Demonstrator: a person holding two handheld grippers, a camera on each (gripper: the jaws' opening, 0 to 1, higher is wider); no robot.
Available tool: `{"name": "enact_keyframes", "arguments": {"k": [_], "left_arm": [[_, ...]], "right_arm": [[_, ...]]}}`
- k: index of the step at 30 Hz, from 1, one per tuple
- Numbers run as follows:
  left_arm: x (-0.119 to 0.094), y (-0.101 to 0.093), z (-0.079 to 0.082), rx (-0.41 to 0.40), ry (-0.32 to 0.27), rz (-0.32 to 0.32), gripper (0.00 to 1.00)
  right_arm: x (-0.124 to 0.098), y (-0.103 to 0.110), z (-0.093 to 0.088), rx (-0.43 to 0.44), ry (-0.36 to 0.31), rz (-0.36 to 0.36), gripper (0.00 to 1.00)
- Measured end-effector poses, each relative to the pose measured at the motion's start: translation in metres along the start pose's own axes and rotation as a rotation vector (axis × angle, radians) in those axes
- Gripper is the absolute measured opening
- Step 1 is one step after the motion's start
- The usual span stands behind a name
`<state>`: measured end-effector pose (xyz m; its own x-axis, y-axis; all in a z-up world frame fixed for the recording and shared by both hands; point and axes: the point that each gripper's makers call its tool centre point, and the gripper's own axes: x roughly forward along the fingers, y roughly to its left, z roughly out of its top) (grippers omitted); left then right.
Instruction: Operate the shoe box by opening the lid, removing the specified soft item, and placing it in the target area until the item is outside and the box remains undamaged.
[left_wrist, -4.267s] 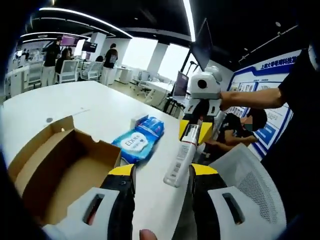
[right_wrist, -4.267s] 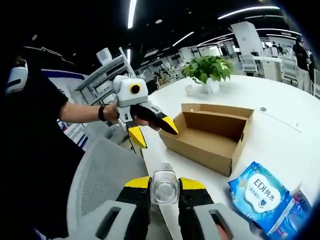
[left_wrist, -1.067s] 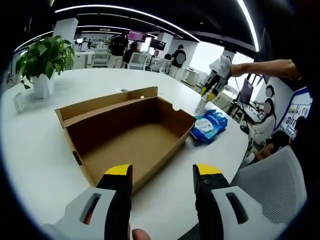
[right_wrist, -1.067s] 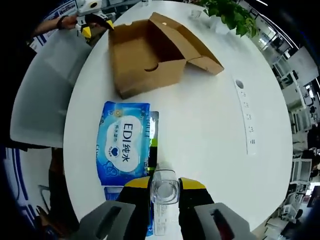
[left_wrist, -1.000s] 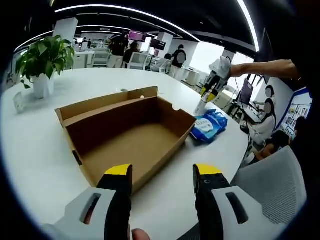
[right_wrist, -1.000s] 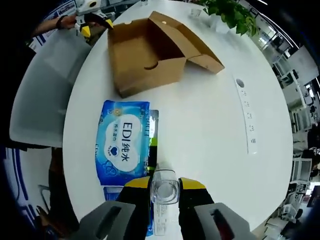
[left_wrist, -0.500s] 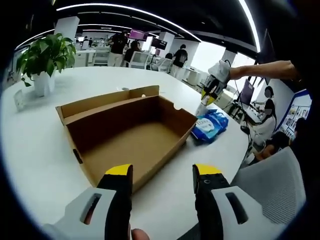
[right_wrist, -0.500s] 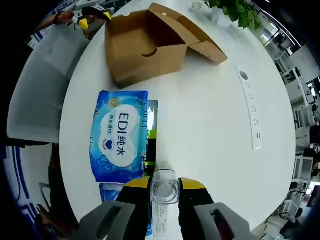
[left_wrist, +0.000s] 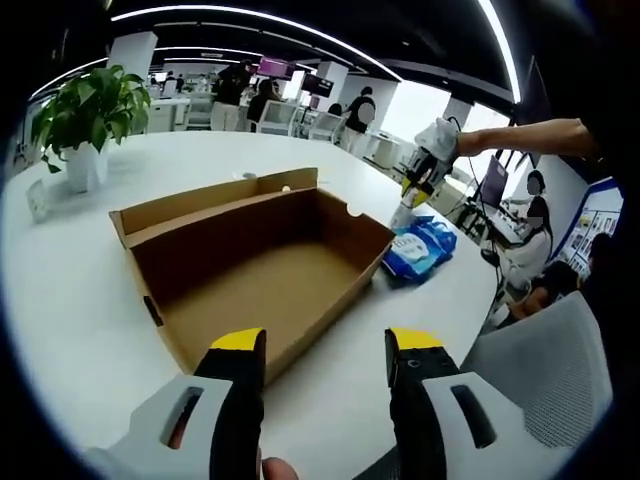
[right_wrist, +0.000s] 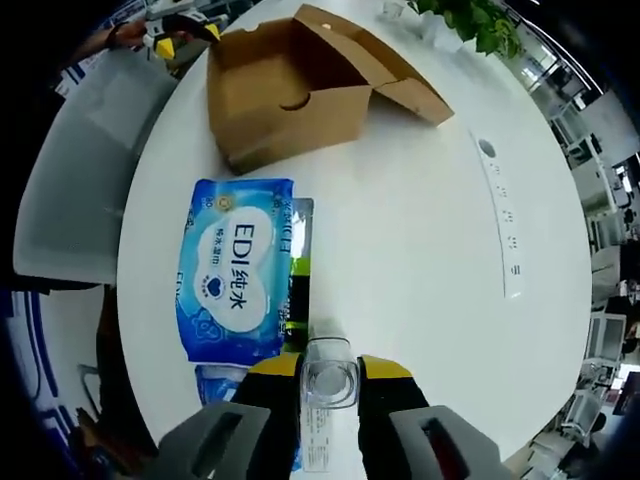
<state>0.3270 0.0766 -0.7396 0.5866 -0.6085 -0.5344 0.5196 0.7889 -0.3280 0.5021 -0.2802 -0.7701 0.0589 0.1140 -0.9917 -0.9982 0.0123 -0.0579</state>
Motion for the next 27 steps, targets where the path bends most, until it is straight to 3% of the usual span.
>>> {"name": "enact_keyframes", "arguments": {"k": [27], "left_arm": [[0.0002,-0.0017,0.0002,0.004,-0.003,-0.008,0.48]], "right_arm": [[-0.0015,-0.0075,-0.0053,0.018,-0.006,-0.020,0.25]]}}
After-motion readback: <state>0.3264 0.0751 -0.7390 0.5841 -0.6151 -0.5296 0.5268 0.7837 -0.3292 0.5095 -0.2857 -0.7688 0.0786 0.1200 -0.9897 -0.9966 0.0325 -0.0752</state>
